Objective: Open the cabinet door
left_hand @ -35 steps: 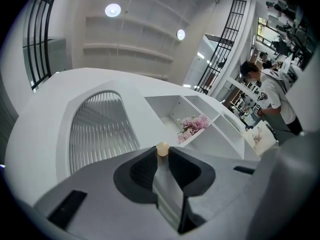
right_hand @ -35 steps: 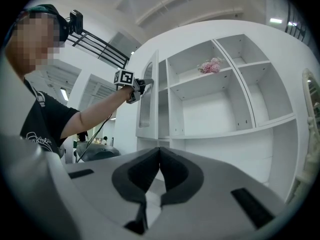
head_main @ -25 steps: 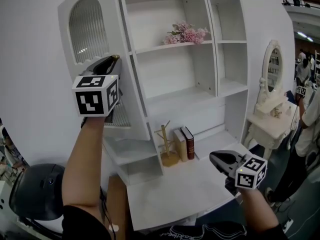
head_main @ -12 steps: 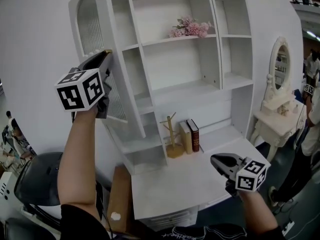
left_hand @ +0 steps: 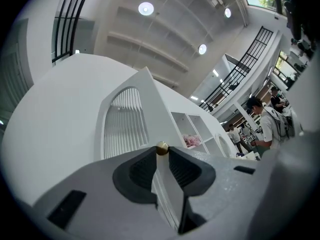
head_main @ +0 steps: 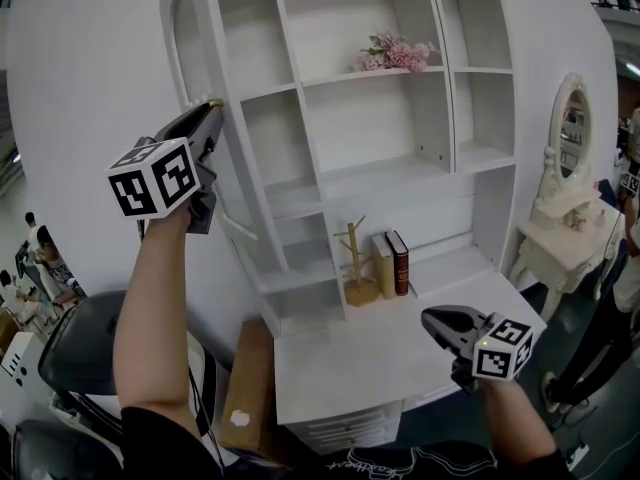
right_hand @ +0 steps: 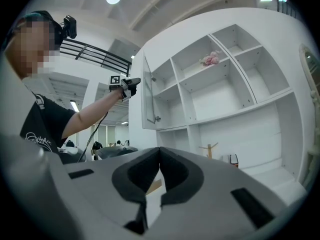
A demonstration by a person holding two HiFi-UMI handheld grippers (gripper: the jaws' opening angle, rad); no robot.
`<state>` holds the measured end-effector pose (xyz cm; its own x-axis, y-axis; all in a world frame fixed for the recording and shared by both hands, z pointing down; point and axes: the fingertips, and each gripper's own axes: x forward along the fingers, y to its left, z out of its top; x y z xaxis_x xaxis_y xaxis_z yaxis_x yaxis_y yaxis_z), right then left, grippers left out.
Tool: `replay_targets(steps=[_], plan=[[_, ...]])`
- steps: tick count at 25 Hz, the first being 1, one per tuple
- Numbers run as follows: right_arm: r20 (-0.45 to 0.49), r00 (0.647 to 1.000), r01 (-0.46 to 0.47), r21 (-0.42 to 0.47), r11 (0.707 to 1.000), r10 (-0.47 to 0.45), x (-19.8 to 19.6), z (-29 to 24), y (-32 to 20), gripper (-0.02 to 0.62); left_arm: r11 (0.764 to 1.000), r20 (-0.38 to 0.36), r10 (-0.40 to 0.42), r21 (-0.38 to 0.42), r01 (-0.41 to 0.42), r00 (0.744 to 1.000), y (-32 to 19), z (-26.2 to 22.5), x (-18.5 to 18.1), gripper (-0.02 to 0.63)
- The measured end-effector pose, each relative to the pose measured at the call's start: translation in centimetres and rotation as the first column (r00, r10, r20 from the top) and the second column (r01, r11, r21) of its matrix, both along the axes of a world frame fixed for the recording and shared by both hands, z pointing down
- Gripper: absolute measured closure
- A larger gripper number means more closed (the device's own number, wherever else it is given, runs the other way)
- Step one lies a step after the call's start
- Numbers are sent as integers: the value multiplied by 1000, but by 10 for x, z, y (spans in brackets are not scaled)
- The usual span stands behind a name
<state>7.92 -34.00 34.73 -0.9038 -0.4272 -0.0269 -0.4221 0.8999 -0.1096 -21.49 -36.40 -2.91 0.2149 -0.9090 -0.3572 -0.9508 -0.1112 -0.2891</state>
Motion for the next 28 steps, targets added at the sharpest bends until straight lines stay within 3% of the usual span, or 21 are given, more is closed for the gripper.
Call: replay_targets(steps=[14, 28], plan=[[-55, 998, 38, 71, 997, -34, -78, -19, 43, 591, 985, -36, 171, 5, -171, 985, 52, 0, -51, 528], [-26, 1000, 12, 53, 999, -11, -146, -5, 95, 591, 964, -18, 263, -22, -263, 965, 84, 3, -111, 528]])
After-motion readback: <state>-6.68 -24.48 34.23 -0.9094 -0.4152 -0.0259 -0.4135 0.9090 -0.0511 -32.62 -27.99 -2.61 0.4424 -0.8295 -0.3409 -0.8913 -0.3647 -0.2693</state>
